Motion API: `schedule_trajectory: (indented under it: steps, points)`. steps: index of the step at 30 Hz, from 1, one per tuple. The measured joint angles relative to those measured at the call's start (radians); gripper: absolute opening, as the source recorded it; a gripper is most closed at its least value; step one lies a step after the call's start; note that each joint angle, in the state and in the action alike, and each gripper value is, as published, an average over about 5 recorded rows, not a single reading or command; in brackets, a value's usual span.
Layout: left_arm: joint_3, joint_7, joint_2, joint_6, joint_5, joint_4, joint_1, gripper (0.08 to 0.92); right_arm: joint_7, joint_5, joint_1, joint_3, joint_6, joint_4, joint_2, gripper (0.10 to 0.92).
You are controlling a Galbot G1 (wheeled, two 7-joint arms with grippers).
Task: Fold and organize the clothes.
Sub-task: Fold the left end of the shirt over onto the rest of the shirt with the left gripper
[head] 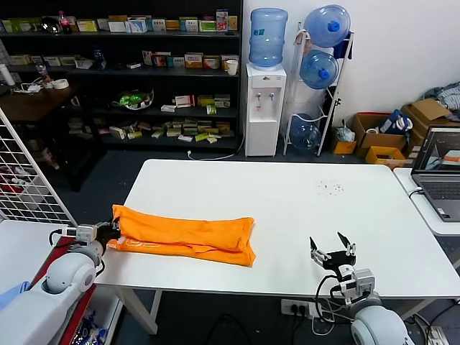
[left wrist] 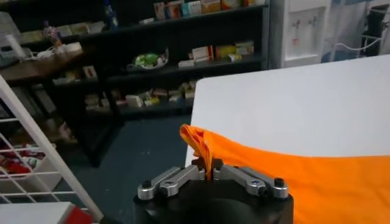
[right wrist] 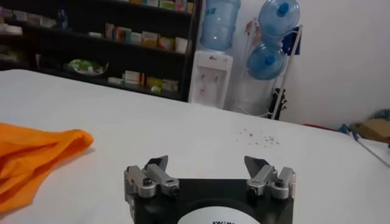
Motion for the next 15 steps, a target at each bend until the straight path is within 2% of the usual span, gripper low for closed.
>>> schedule_trajectory:
  steps: [6,10,15]
  points:
    - [0.021,-0.059,-0.021,0.039,-0.077,-0.133,0.012,0.125,0.002,-0.053,-0.004,0.007,0.038,-0.021,0.019,0.823]
    - [0.061,-0.106,-0.078,0.063,-0.144,-0.216,0.007,0.125,0.002,-0.090,-0.005,0.017,0.062,-0.037,0.031,0.823]
    - [0.129,-0.149,-0.169,0.077,-0.194,-0.259,-0.017,0.125,0.000,-0.118,-0.011,0.034,0.085,-0.053,0.040,0.823]
